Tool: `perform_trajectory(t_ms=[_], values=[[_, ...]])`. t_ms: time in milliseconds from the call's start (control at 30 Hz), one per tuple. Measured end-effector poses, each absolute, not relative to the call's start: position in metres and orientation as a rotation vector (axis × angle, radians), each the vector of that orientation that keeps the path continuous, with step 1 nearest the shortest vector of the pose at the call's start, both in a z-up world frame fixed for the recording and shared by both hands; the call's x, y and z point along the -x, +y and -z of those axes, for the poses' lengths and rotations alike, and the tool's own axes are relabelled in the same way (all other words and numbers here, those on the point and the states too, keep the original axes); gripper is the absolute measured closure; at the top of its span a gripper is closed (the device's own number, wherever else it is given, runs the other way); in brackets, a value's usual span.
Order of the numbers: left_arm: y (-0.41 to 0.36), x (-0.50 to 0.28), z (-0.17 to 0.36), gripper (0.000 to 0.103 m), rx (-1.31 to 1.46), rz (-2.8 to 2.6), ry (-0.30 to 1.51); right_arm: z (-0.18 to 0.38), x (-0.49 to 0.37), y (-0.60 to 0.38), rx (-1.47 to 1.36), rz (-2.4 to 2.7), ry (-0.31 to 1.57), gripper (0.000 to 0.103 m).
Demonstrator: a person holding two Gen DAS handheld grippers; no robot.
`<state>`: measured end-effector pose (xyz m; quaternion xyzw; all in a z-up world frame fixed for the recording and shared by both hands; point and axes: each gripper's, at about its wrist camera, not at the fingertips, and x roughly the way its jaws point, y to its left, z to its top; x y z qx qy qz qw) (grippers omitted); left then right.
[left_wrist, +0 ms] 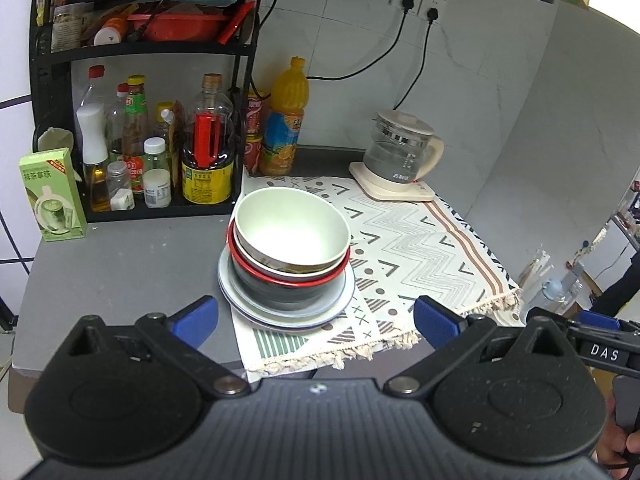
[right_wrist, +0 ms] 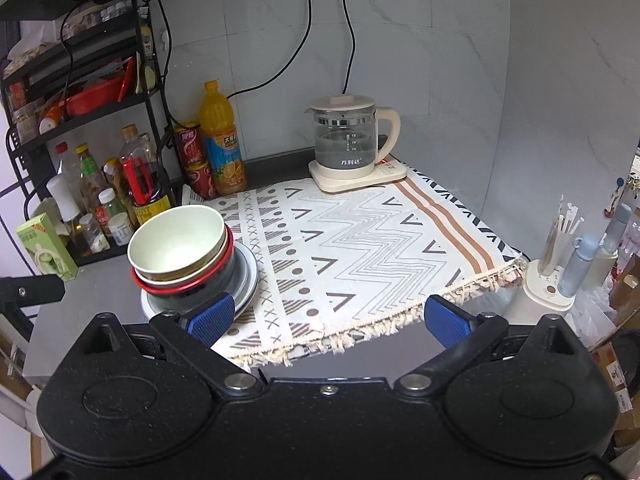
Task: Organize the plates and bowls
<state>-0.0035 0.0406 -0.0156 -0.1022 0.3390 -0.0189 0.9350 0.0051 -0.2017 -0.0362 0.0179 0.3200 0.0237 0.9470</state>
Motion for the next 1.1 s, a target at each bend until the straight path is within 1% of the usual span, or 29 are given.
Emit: perform_trajectory(t_ms=[367,1100], values=[[0.031,0.016,0.024,0.001,0.166,0.110,0.680,0.040,0.014,-0.200,-0.024,-0.055,0.657,0.001],[0.037,0.015,0.026,0.001,0.149,0.089,0.699,0.047,0.006,-0.197,-0.042,-0.072,0.677,0.001]])
